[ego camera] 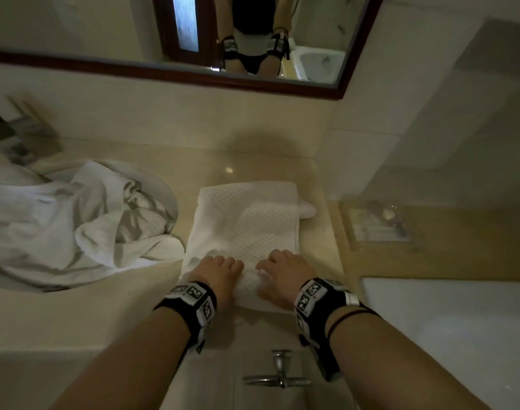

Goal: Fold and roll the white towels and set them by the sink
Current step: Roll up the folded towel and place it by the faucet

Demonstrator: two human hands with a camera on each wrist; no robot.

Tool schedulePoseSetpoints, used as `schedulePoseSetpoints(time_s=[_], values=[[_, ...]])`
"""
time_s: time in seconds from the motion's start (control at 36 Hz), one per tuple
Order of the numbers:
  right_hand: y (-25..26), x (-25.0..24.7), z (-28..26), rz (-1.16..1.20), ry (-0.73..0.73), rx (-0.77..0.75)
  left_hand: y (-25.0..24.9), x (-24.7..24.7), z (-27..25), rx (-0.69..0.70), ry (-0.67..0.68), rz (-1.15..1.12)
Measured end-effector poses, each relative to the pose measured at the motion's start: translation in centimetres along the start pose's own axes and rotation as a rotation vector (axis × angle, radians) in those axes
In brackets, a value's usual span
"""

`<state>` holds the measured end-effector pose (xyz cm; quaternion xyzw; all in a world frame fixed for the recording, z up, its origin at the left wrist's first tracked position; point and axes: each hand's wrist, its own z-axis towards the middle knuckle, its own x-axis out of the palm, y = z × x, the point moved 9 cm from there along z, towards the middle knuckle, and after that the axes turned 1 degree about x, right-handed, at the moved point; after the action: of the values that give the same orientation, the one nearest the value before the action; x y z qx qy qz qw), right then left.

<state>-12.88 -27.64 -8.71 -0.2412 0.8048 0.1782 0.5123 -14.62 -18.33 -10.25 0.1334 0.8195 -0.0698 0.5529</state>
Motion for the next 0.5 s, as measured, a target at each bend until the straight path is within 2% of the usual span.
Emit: schedulePoseSetpoints(time_s=[0.03, 0.08, 0.17, 0.22, 0.28, 0.36, 0.42, 0.5], values=[[0.3, -0.6, -0.4, 0.038, -0.097, -0.041, 0.3, -0.4, 0.3, -0.016, 0.008, -0.033], [1.2, -1.1, -1.0, 0.055, -0.183, -0.135, 0.8, -0.9, 0.9, -0.054, 0.051, -0.097], [1.5, -0.6, -0.9, 0.017, -0.155, -0.152, 1.4, -0.7, 1.4, -0.085, 0.137, -0.160], [1.4, -0.5, -0.4, -0.022, -0.144, -0.136, 1.6, -0.6, 1.5, -0.088, 0.148, -0.185], [1.4, -0.5, 0.3, -0.044, -0.129, -0.121, 1.8, -0.9, 1.6, -0.062, 0.066, -0.195], [1.0, -0.4, 1.4, -0.024, -0.077, -0.059, 1.5, -2.4, 0.7, 0.020, -0.152, -0.129], [0.3, -0.7, 2.4, -0.008, -0.042, 0.003, 1.8, -2.2, 0.0, 0.027, -0.221, -0.084], [-0.4, -1.0, 4.0, -0.009, 0.013, 0.031, 2.5, 0.3, 0.0, -0.003, -0.163, -0.021]])
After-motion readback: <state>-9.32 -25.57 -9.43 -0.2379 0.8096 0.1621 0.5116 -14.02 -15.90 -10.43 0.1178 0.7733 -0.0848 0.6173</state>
